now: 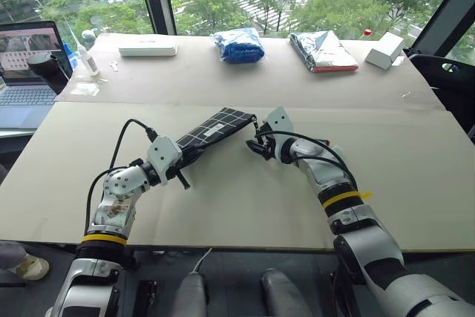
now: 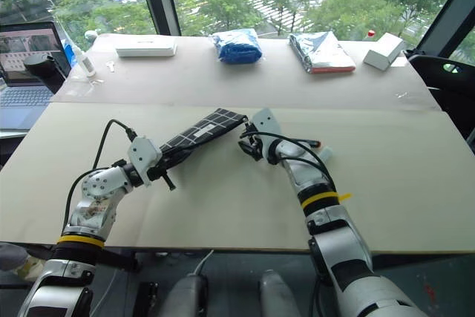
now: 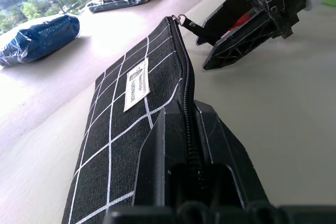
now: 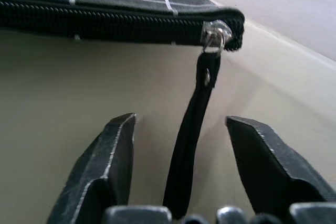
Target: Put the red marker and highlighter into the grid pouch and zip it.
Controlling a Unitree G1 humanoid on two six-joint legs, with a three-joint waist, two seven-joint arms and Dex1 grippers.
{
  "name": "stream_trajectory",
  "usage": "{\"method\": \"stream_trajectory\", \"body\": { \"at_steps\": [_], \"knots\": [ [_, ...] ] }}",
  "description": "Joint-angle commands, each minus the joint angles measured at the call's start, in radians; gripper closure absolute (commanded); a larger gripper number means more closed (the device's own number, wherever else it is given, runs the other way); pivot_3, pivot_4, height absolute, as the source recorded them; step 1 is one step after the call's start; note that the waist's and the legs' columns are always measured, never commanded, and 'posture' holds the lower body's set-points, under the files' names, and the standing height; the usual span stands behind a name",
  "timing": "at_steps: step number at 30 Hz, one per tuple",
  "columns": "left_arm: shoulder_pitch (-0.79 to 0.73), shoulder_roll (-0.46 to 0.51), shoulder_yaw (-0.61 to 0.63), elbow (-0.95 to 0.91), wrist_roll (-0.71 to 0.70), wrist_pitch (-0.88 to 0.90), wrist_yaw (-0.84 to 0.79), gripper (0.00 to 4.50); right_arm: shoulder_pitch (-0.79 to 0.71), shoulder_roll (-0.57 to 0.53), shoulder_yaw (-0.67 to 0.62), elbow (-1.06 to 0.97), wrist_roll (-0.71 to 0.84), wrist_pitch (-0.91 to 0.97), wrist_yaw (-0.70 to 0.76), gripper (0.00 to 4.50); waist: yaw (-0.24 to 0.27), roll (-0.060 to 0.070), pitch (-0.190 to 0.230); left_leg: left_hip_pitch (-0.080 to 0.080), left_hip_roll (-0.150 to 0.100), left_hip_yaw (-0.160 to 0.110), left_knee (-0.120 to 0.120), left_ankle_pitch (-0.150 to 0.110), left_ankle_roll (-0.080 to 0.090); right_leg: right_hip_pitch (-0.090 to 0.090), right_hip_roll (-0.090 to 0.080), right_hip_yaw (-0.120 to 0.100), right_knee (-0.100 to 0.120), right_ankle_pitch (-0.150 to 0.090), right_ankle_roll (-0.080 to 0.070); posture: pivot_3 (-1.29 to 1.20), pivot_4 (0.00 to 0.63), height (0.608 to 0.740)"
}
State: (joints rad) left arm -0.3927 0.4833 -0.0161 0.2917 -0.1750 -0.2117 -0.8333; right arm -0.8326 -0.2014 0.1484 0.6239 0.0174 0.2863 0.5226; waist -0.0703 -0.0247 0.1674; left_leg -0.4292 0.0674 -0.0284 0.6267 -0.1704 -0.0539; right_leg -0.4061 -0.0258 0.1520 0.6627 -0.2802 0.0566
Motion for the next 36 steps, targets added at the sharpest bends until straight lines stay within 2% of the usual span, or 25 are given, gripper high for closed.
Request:
{"method": "stream_trajectory", "body": {
  "at_steps": [1, 5, 6, 17, 23, 29, 33, 36],
  "knots": [
    [-0.002, 0.0, 0.023, -0.019, -0.012, -0.015, 0.01, 4.5, -0.028, 0.001, -0.009, -0.009, 0.002, -0.041, 0.021, 2.93, 0.0, 0.0, 0.0, 0.0, 0.0, 0.0, 0.0, 0.0, 0.0, 0.0, 0.0, 0.0, 0.0, 0.0, 0.0, 0.0, 0.15, 0.74],
    [-0.002, -0.003, 0.024, -0.017, -0.012, -0.018, 0.014, 4.5, -0.021, -0.002, -0.006, -0.02, 0.005, -0.044, 0.047, 4.3, 0.0, 0.0, 0.0, 0.0, 0.0, 0.0, 0.0, 0.0, 0.0, 0.0, 0.0, 0.0, 0.0, 0.0, 0.0, 0.0, 0.15, 0.74],
    [-0.003, -0.004, 0.024, -0.016, -0.012, -0.018, 0.015, 4.5, -0.019, -0.003, -0.004, -0.025, 0.004, -0.044, 0.056, 4.46, 0.0, 0.0, 0.0, 0.0, 0.0, 0.0, 0.0, 0.0, 0.0, 0.0, 0.0, 0.0, 0.0, 0.0, 0.0, 0.0, 0.15, 0.74],
    [-0.013, -0.019, 0.014, -0.018, -0.008, -0.011, 0.021, 4.5, 0.008, 0.027, 0.064, -0.152, -0.004, -0.025, 0.148, 4.46, 0.0, 0.0, 0.0, 0.0, 0.0, 0.0, 0.0, 0.0, 0.0, 0.0, 0.0, 0.0, 0.0, 0.0, 0.0, 0.0, 0.15, 0.74],
    [-0.026, -0.033, 0.004, -0.016, -0.007, -0.008, 0.019, 4.5, 0.016, 0.127, 0.179, -0.216, -0.037, -0.008, 0.181, 4.46, -0.003, 0.0, 0.0, 0.0, 0.0, 0.0, 0.0, 0.0, 0.0, 0.0, 0.0, 0.0, 0.0, 0.0, 0.0, 0.0, 0.15, 0.74],
    [-0.03, -0.036, 0.004, -0.019, -0.007, -0.004, 0.011, 4.5, 0.047, 0.145, 0.244, -0.291, -0.03, 0.011, 0.256, 4.46, 0.007, 0.0, 0.0, -0.001, 0.0, -0.001, 0.001, 0.0, 0.0, 0.0, 0.0, -0.001, 0.0, 0.0, 0.0, 0.0, 0.15, 0.74],
    [-0.035, -0.037, 0.004, -0.019, -0.006, -0.001, 0.008, 4.5, 0.052, 0.146, 0.226, -0.252, -0.05, 0.012, 0.209, 4.46, 0.004, 0.0, 0.0, -0.001, 0.0, -0.001, 0.001, 0.0, 0.0, 0.0, 0.0, -0.001, 0.0, 0.0, 0.0, 0.0, 0.15, 0.74],
    [-0.036, -0.039, 0.003, -0.024, -0.005, 0.002, 0.006, 4.5, 0.058, 0.125, 0.176, -0.246, -0.026, 0.034, 0.195, 3.62, 0.004, 0.0, 0.0, -0.001, 0.0, -0.001, 0.001, 0.0, 0.0, 0.0, 0.0, -0.001, 0.0, 0.0, 0.0, 0.0, 0.15, 0.74]
  ]
}}
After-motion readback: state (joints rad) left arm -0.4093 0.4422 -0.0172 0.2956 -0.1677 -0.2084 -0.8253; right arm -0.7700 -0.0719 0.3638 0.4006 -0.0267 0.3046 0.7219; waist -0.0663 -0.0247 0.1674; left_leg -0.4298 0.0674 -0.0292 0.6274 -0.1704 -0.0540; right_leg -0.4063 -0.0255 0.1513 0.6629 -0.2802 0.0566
